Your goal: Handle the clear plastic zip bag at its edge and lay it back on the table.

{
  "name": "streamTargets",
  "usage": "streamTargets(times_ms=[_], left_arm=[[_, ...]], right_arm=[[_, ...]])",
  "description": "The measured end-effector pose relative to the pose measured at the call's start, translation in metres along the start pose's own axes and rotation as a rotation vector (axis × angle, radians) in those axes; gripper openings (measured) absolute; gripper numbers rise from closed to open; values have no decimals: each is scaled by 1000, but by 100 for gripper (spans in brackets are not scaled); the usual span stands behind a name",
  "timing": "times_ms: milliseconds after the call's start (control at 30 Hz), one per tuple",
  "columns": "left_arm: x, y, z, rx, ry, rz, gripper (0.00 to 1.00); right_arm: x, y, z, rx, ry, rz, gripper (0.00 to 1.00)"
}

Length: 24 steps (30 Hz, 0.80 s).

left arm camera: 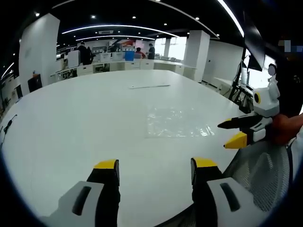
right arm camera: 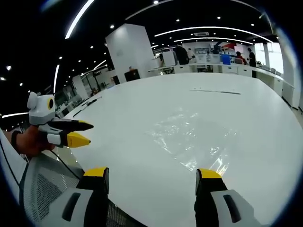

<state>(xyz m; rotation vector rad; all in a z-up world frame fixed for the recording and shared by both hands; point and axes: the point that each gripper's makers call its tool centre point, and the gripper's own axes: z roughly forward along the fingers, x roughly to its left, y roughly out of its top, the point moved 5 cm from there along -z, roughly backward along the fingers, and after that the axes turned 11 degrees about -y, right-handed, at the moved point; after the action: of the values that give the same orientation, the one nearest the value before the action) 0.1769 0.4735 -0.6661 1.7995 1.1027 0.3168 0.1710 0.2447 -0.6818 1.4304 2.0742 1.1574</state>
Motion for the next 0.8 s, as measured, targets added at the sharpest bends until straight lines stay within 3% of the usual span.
streamTargets(times_ms=[500,800], left_arm=[[1,2,-3,-5,22,-7,60],[4,2,-4,-4,31,-13,59]], right_arm=[[13,4,9,5,38,-72,71],[13,20,37,-3,66,-115,69]])
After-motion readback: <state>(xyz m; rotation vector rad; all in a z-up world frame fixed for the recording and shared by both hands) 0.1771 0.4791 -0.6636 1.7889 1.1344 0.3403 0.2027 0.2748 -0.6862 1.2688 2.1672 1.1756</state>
